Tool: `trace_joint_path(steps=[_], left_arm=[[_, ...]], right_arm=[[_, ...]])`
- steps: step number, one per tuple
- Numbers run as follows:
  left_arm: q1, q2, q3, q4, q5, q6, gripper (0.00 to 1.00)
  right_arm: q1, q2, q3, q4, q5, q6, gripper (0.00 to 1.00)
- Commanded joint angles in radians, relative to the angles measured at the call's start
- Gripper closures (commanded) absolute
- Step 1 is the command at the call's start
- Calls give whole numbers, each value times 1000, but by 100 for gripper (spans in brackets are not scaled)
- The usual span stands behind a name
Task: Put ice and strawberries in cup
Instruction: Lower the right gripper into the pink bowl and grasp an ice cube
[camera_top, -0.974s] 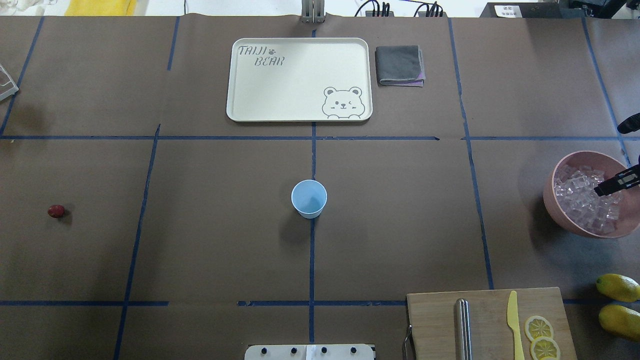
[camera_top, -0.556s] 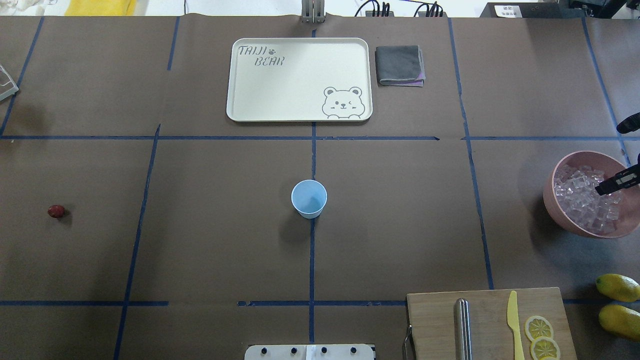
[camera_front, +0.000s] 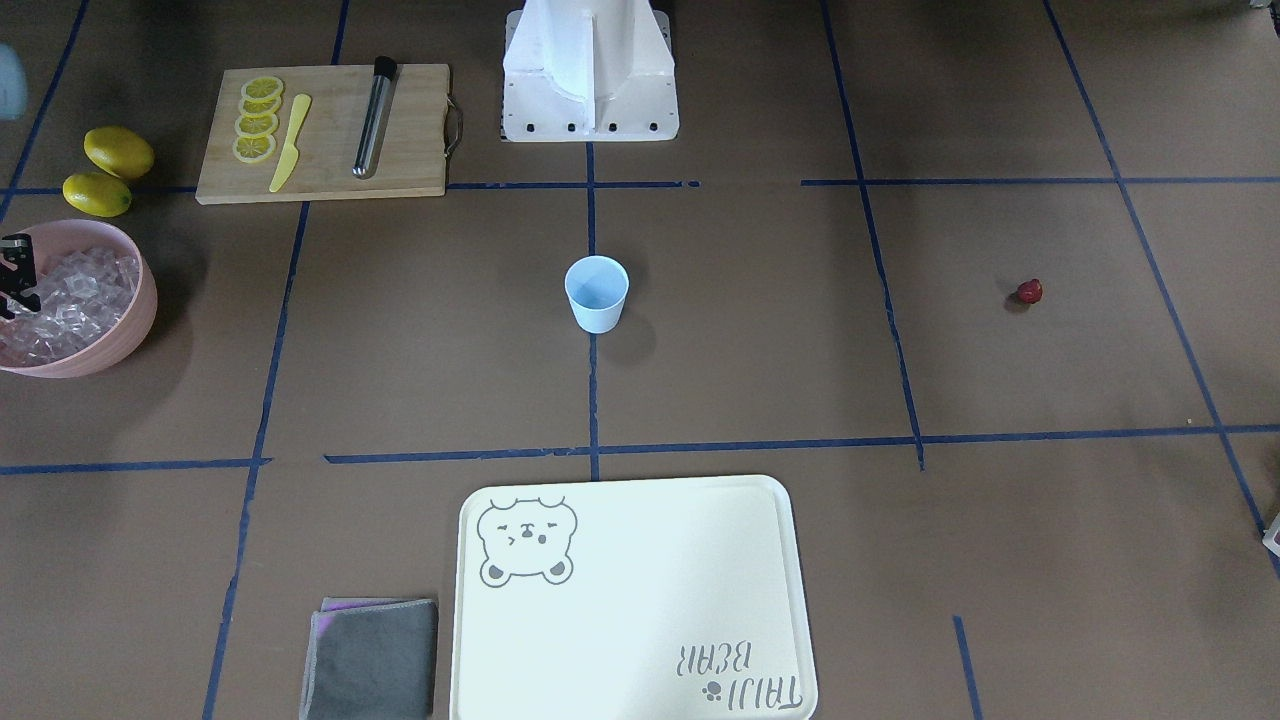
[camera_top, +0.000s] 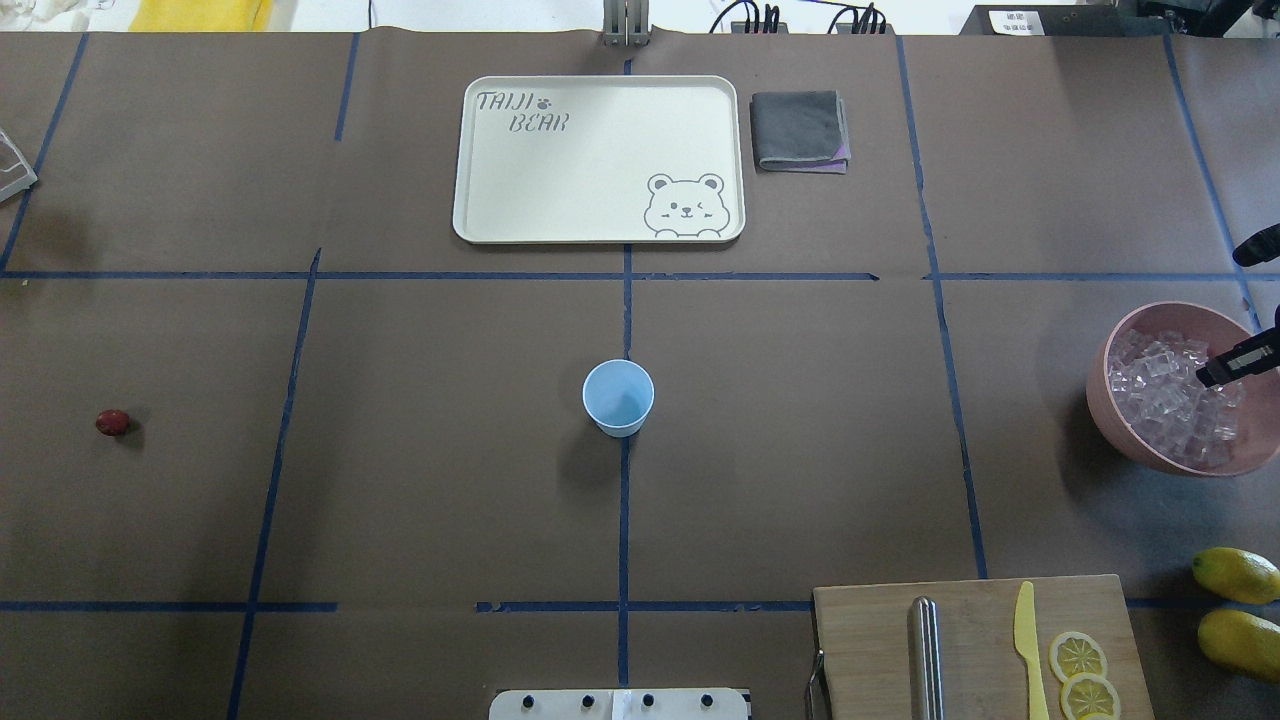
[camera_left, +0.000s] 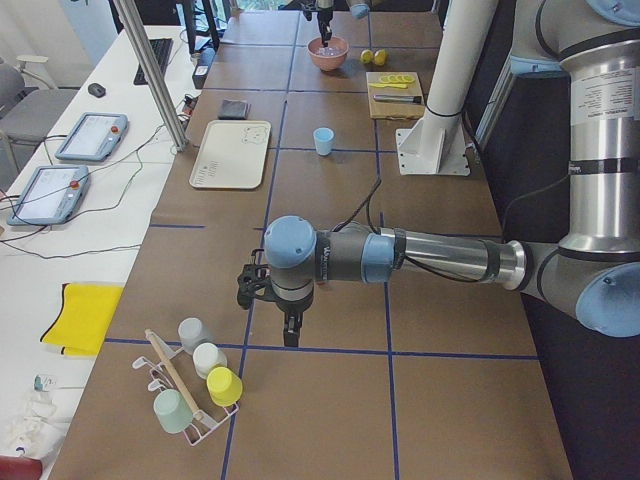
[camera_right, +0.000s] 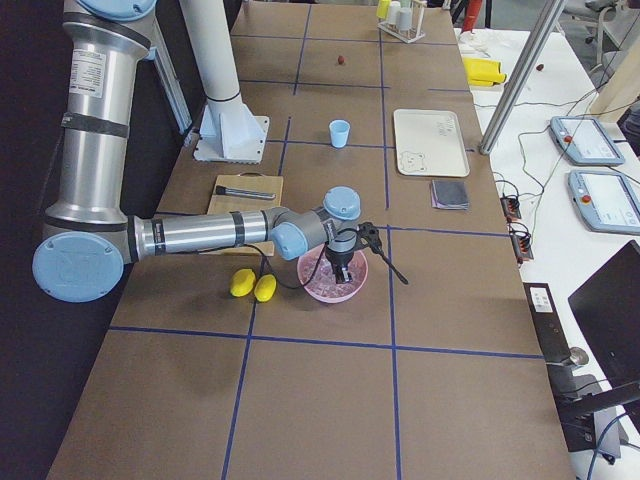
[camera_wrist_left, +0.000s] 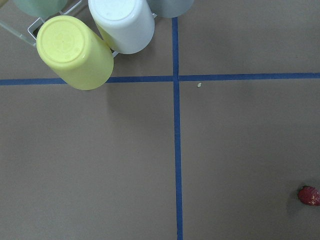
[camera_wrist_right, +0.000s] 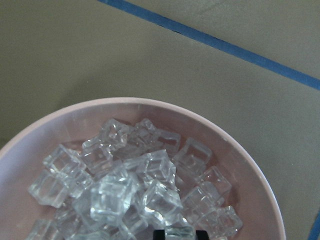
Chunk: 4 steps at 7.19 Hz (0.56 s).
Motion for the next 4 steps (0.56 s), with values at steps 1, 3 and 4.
trace_joint_path(steps=[1,3,4], left_arm=[[0,1,-8,1,0,0,0],[0,1,-12,-1,0,0,0],[0,1,-23,1,0,0,0]], right_arm=[[33,-52,128,-2,-3,2,100],[50,-25,216,-14,-3,64,100],[49,37,221,-16,16,202,100]])
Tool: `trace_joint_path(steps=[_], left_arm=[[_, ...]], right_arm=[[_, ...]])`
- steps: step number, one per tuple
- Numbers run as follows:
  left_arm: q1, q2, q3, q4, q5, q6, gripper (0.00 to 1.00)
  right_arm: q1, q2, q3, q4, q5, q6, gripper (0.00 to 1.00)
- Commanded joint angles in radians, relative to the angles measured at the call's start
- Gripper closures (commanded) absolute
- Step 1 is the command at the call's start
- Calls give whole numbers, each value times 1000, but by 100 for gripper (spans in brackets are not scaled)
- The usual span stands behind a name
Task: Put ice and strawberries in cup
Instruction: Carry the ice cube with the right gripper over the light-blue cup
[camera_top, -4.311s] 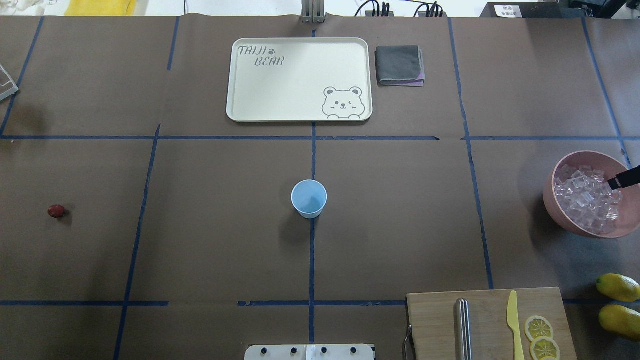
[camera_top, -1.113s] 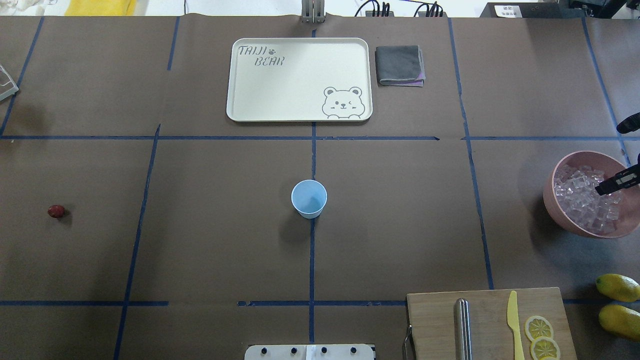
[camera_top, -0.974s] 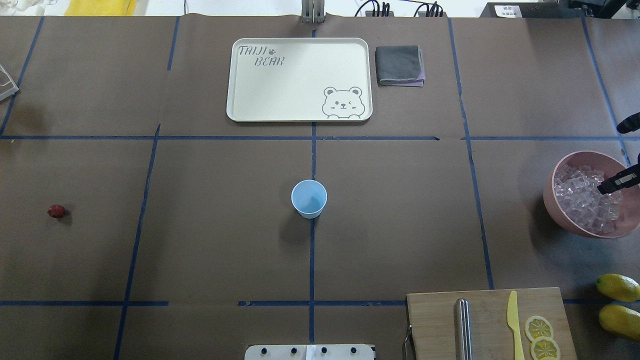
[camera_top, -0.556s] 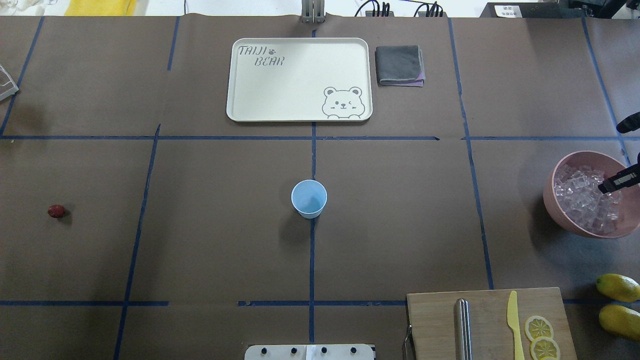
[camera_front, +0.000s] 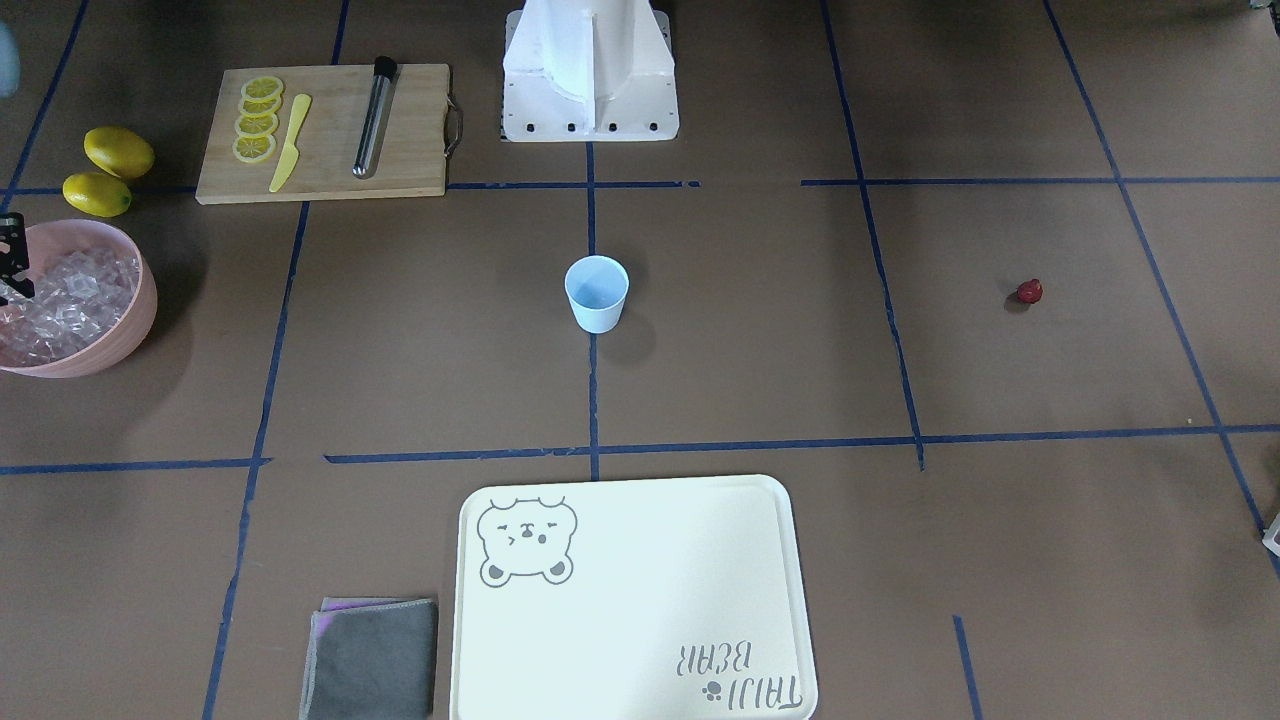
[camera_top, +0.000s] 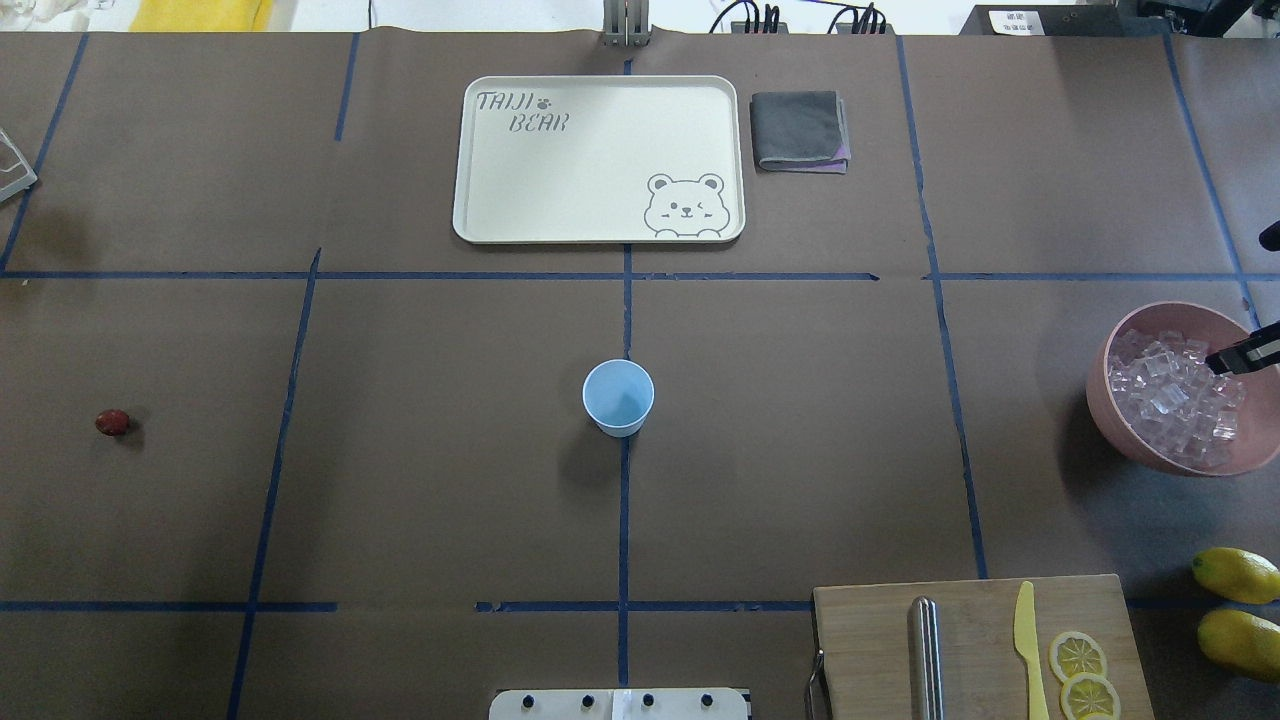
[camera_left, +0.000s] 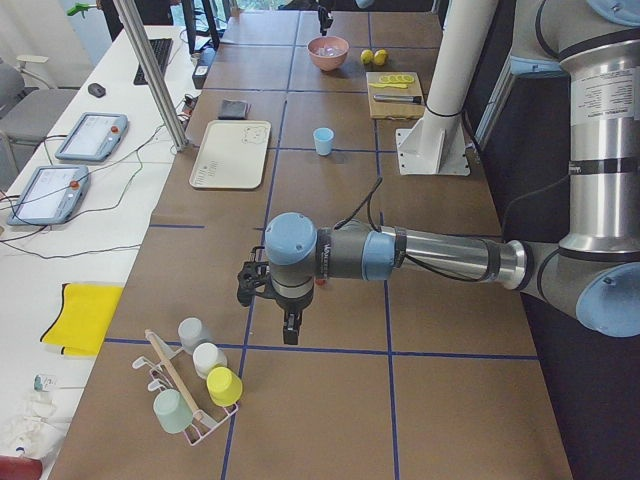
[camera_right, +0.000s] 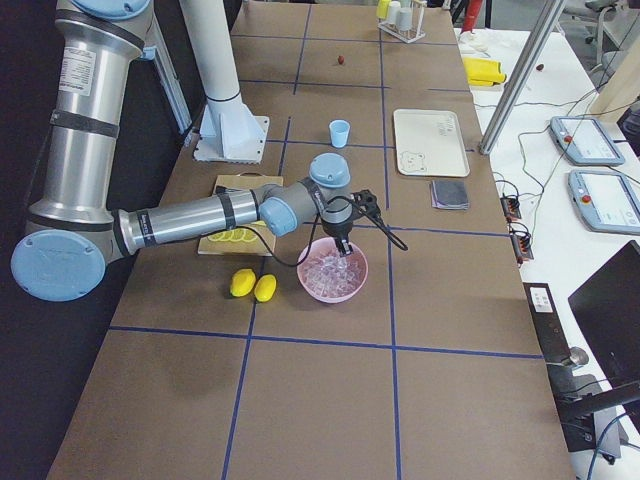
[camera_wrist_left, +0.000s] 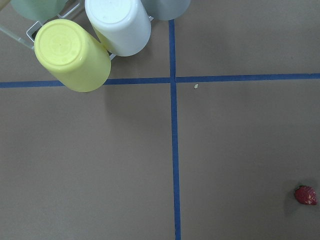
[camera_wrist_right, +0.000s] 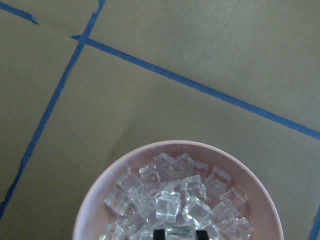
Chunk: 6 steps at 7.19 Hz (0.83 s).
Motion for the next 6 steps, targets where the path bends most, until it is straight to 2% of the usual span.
trace_joint_path(steps=[1,4,5,6], left_arm=[[0,2,-13,-1,0,0,0],[2,15,-31,-2,0,3,0],[2,20,-31,-22,0,3,0],[6,31,-31,-39,0,3,0]], right_arm=[[-41,136,26,-3,49,308,100],[-264,411,26,-6,11,790,100],[-384,498,17,-7,-85,923,100],[-497,593,9,-68,-217,1025,100]])
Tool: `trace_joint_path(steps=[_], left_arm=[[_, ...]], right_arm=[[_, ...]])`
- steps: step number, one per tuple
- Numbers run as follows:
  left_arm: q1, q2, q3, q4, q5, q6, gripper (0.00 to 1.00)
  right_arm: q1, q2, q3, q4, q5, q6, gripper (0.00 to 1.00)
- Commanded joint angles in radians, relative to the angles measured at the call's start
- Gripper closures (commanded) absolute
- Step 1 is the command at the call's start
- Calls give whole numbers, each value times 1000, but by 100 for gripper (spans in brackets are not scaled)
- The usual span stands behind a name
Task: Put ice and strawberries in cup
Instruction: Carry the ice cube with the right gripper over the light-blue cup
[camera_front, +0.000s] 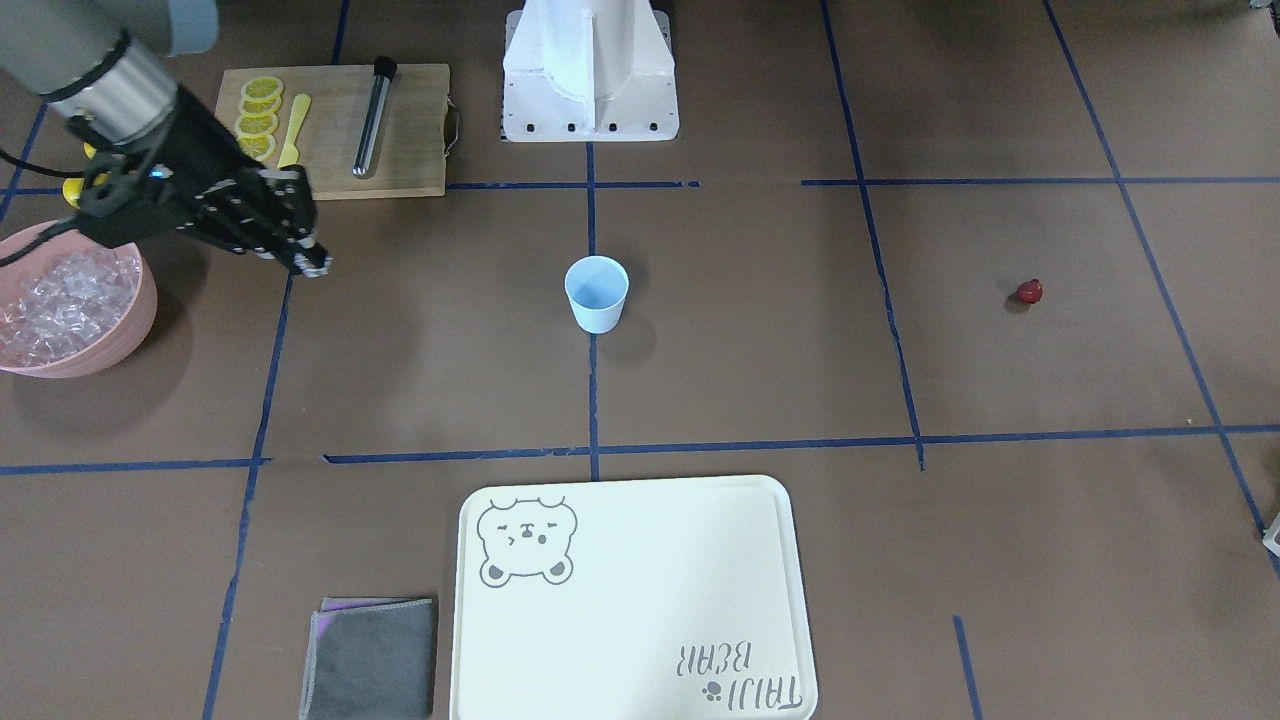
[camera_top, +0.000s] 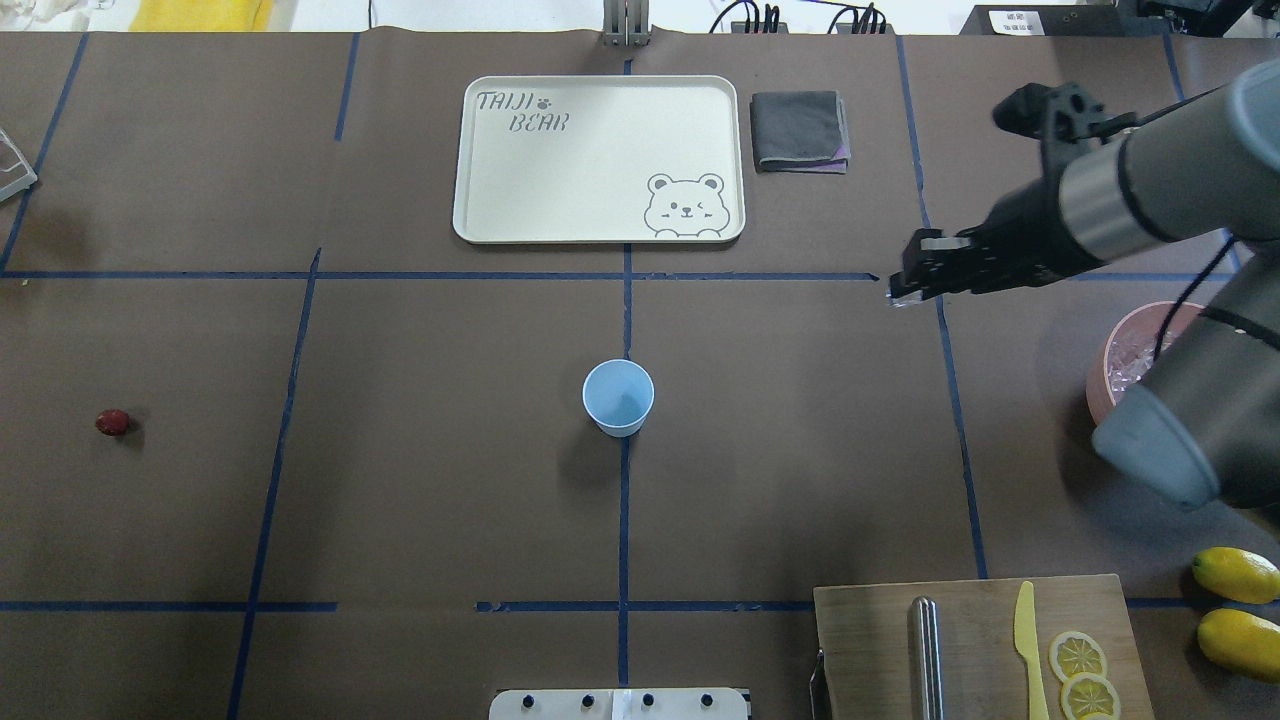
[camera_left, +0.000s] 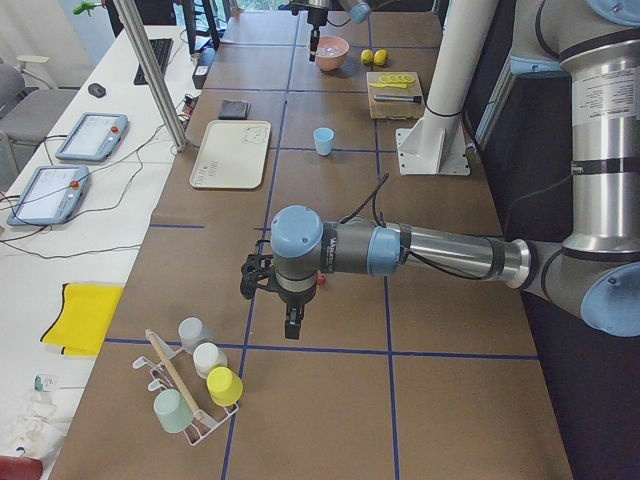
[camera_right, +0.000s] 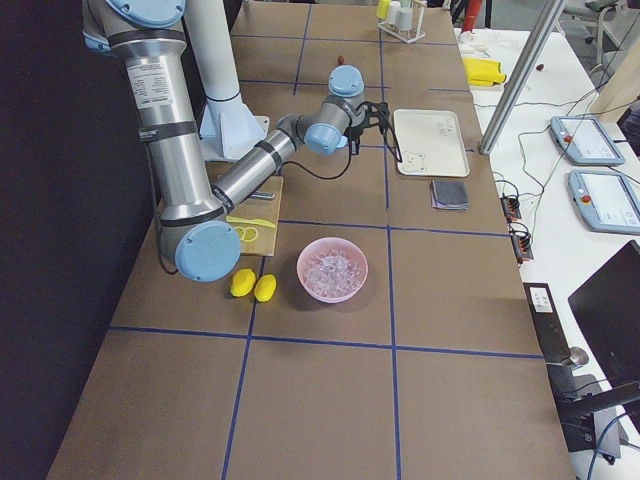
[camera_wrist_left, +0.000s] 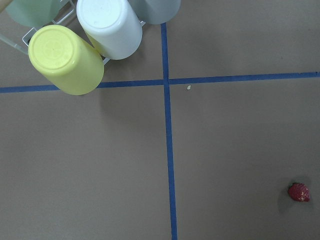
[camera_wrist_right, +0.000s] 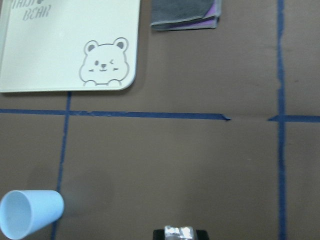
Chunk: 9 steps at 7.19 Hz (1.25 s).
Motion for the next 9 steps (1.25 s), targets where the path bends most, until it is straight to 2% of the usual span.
trace_joint_path(steps=[1,2,3,4,9], left_arm=[[9,22,-1,-45,0,0,0],[13,28,-1,-46,0,0,0],[14,29,-2,-48,0,0,0],[14,31,-2,-59,0,0,0],[16,36,-8,-60,0,0,0]], right_arm=[[-229,207,-23,-146,-233,180,100],[-286,295,-104,-153,-316,232,100],[-314,400,-218,-151,-363,268,100],[-317,439,-280,-150,-374,271,100],[-353,408,-307,-144,-394,263,90]])
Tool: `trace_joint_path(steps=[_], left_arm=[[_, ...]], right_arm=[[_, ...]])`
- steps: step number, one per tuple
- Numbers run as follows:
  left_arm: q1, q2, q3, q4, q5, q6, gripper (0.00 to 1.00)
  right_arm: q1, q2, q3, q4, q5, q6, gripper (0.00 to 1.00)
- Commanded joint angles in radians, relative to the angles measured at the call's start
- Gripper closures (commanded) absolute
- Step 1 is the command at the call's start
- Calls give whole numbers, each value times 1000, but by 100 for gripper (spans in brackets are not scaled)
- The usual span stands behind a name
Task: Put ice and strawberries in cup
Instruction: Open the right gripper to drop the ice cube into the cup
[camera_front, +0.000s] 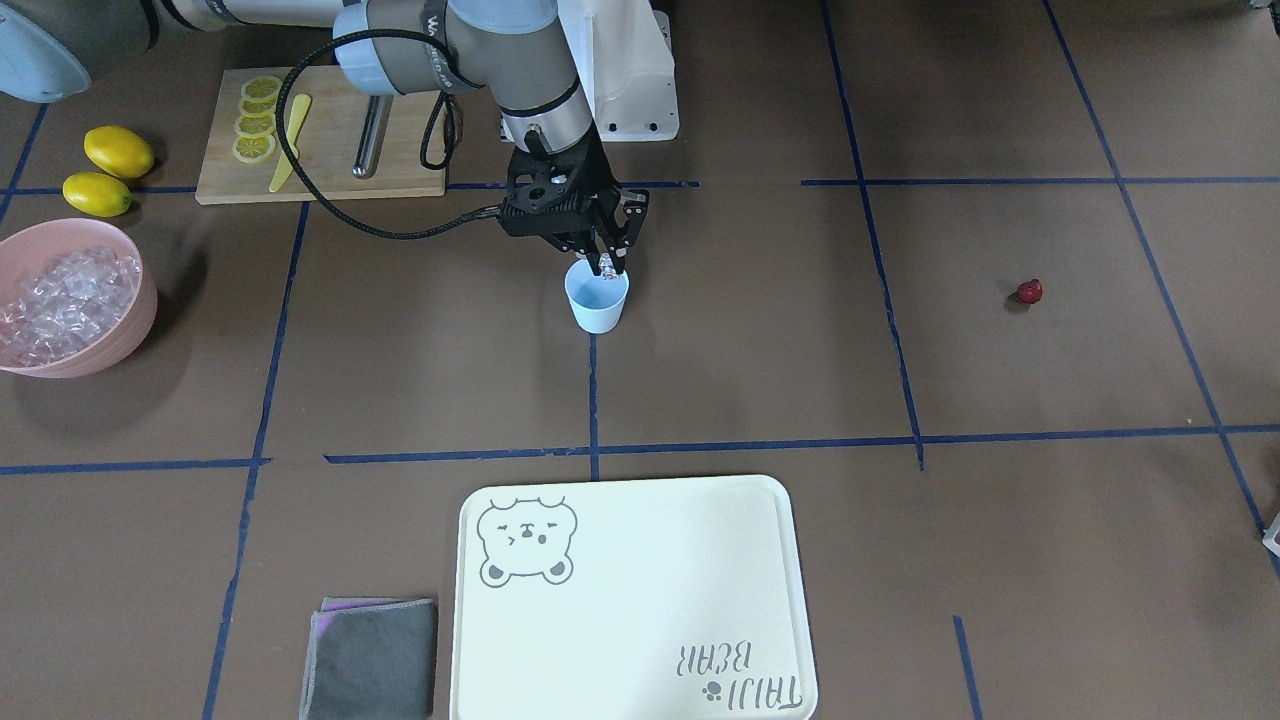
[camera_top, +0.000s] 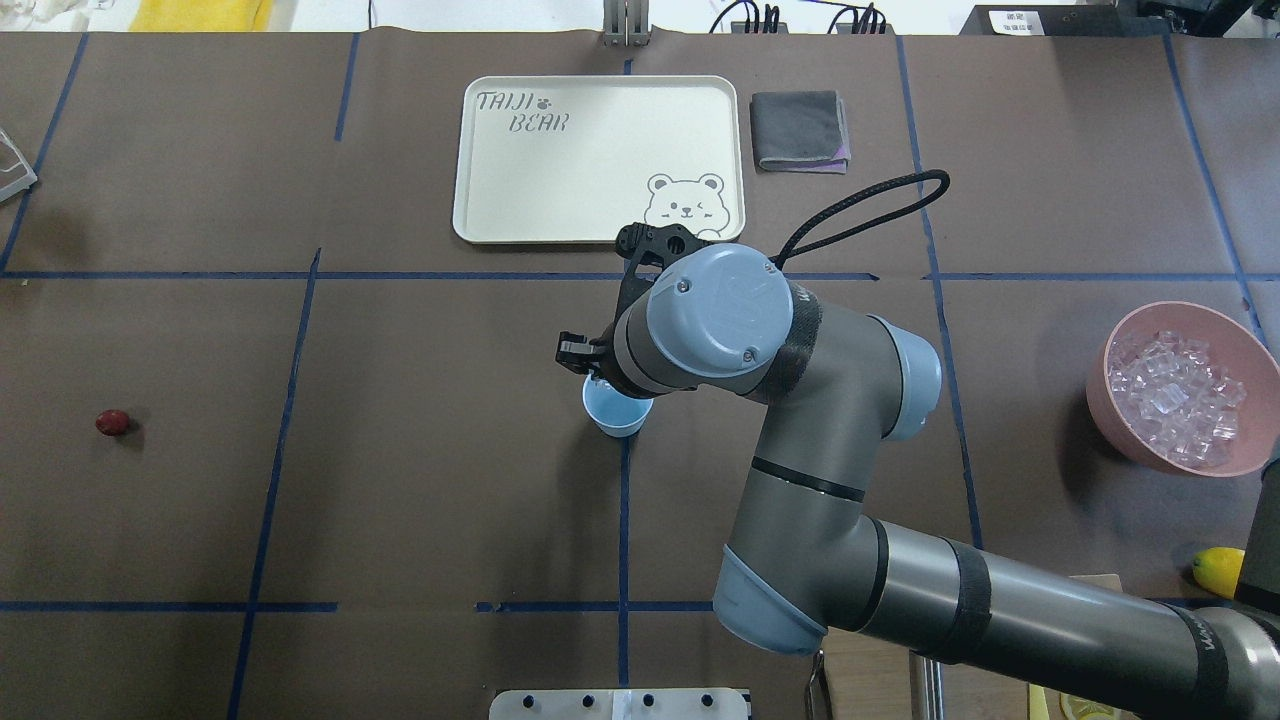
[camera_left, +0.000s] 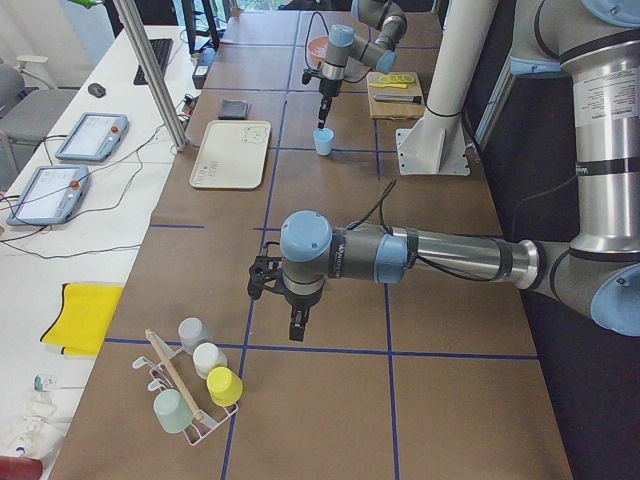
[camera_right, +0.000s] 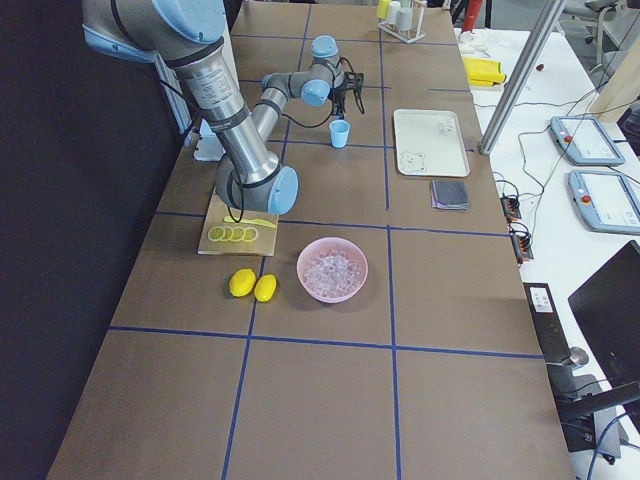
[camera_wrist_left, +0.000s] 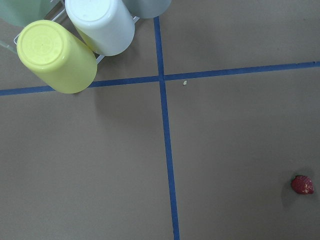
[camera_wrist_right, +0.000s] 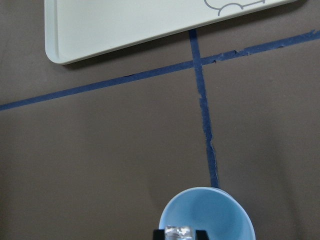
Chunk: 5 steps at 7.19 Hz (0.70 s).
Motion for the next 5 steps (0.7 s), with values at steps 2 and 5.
trace_joint_path(steps=[2,5], left_arm=[[2,0,-2,0,0,-3,0],[2,0,-2,0,0,0,0]], right_arm=[[-3,-6,-9,0,-2,0,56],[-3,-6,-9,-5,-2,0,30]])
